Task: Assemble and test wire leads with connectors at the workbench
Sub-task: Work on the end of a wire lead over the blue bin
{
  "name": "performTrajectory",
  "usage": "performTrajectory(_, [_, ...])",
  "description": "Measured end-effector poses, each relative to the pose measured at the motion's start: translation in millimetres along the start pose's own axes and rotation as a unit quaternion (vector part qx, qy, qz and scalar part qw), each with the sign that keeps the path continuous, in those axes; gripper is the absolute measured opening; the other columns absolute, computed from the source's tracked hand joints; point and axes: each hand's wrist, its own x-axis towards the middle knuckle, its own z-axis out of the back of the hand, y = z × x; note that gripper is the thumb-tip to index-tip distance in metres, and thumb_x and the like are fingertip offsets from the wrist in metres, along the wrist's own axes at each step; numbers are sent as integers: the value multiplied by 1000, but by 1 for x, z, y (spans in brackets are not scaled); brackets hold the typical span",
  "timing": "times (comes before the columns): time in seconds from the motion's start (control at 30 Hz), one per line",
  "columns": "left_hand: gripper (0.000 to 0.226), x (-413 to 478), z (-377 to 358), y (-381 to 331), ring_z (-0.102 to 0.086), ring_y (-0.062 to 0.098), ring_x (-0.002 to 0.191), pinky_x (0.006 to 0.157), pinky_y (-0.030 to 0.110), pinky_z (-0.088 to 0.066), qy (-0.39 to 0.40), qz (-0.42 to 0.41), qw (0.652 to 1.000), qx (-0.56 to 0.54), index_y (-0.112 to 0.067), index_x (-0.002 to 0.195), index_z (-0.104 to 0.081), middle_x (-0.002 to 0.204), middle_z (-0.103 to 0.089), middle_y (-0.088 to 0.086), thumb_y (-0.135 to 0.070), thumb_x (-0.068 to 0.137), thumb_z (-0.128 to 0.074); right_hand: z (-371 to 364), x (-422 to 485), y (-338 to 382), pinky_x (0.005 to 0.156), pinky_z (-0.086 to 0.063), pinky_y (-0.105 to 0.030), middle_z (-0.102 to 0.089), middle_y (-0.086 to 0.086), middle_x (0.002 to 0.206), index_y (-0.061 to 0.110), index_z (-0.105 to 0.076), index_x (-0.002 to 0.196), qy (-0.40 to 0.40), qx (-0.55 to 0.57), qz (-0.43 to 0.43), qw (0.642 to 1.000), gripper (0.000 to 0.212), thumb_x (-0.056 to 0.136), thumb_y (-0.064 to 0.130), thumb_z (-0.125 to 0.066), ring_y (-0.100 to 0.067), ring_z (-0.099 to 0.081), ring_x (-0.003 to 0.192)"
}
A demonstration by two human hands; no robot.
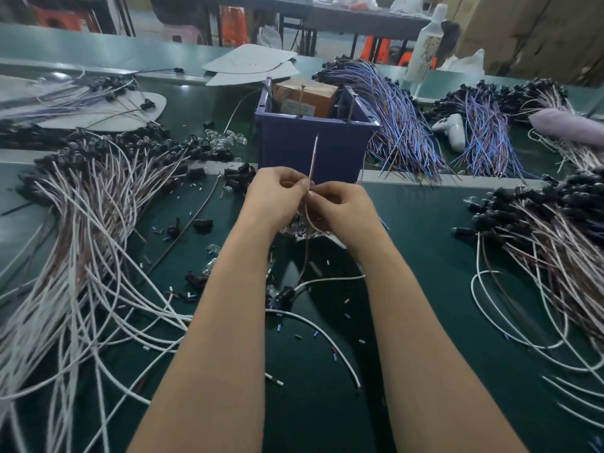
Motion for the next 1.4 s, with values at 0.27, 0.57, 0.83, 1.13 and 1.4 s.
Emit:
performTrajectory(0.27, [15, 3, 0, 1, -53, 16, 67, 64, 27, -42, -52, 13, 998, 44, -14, 92, -58, 91, -69, 7, -18, 97, -45, 11, 2, -1, 79, -53, -30, -72, -13, 89, 13, -63, 89, -38, -26, 2, 999, 6, 93, 13, -58, -15, -66, 77])
performTrajectory(0.57, [8, -1, 1, -12, -50, -5, 42, 42, 11, -40, -96, 2, 992, -76, -9, 103, -49, 70, -65, -5, -11, 99, -42, 14, 11, -10, 74, -52, -22, -56, 6, 76, 15, -45, 137, -168, 15, 16, 986, 39, 99, 7, -39, -5, -57, 73])
performTrajectory(0.83, [23, -6, -4, -15, -57, 6, 71, 71, 22, -43, -100, -60, 992, 43, -12, 115, -59, 78, -64, -6, -15, 98, -44, 9, 8, -9, 82, -56, -41, -63, 6, 77, 19, -44, 139, -209, -20, 70, 975, 47, 94, 4, -49, -10, -65, 72])
performTrajectory(1.13, [27, -18, -22, -39, -61, 26, 98, 87, 38, -48, -144, -91, 976, 139, -7, 123, -51, 107, -64, 9, -11, 97, -46, 2, 7, -5, 77, -56, -38, -67, -3, 86, 10, -59, 119, -204, -19, 61, 977, 29, 93, 2, -48, -12, -64, 72])
performTrajectory(1.4, [33, -14, 0, -36, -60, 16, 101, 87, 19, -45, -239, -116, 960, 88, -11, 126, -59, 112, -64, 7, -8, 97, -43, 2, 0, 7, 76, -56, -26, -67, -7, 97, -1, -50, 125, 45, 247, -37, 967, 29, 96, -3, -45, -13, -65, 83])
